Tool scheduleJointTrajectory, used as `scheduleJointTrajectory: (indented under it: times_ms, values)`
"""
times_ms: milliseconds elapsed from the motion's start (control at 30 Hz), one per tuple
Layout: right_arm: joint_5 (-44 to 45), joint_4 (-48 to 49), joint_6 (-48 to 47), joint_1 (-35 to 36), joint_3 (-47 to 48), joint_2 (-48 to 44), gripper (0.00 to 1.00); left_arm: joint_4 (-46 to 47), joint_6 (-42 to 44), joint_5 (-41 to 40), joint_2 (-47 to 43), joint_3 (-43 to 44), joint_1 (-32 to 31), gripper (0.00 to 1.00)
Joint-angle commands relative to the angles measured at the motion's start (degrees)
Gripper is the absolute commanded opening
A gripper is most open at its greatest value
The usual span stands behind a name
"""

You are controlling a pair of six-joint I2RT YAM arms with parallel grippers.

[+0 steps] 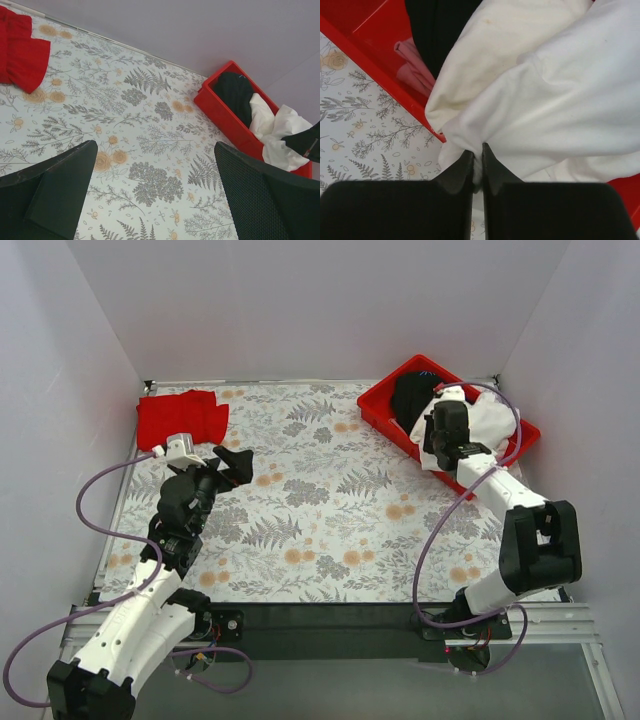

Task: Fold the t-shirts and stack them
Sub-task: Grab the tshirt from the pile, then move the tshirt to the center of the board

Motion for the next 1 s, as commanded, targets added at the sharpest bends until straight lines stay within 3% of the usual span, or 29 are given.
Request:
scheduleJointTrajectory:
  times_ms: [0,167,300,400,533,633,767,833,867,900,967]
  values:
    - [1.77,1.37,-0.26,0.76,2.08,-6.74,0.01,-0.47,0.12,-1.18,-1.11,-0.53,-0.20,0.97]
    - [6.17,1.37,-3.85,5.14,3.22,-19.57,0.01,-0.47,-0.05,-0.83,-0.67,-0.35,-0.20,0.97]
    - [7.67,1.37,-7.46,12.70,8.22,-25.29,0.01,-0.47,-0.23,-0.65,-1.02,-0.44,-0.11,0.97]
    - [4.34,1.37,-9.92,16.75,13.49,-27.05,0.01,-0.56,-0.49,-0.82,-1.55,-0.53,-0.20,0.97]
    - [-11.87,-1.18,-8.88,19.21,20.87,-26.45,0.01,-0.56,-0.58,-0.82,-2.08,-0.70,-0.20,0.97]
    - [-18.33,-2.58,-8.08,21.50,24.66,-25.39,0.01,-0.47,-0.50,-1.00,-2.26,-0.70,-0.11,0.97]
    - [-12.67,-2.94,-6.86,22.73,21.08,-25.82,0.01,-0.73,-0.67,-1.18,-2.43,-0.79,-0.11,0.97]
    - [-7.22,-3.03,-5.63,22.73,15.83,-26.35,0.12,-0.82,-0.84,-1.35,-2.17,-0.70,-0.20,0.98]
    - [-5.79,-3.12,-5.01,22.73,13.79,-26.44,0.23,-1.00,-1.02,-1.44,-2.08,-0.79,-0.11,0.97]
    - [-4.47,-3.29,-3.61,22.73,11.42,-26.53,0.51,-1.17,-1.11,-1.61,-1.73,-0.70,-0.11,0.97]
    - [-0.78,-3.90,-2.11,22.73,5.09,-26.09,0.64,-1.70,-1.55,-2.49,-1.73,-0.53,-0.20,0.98]
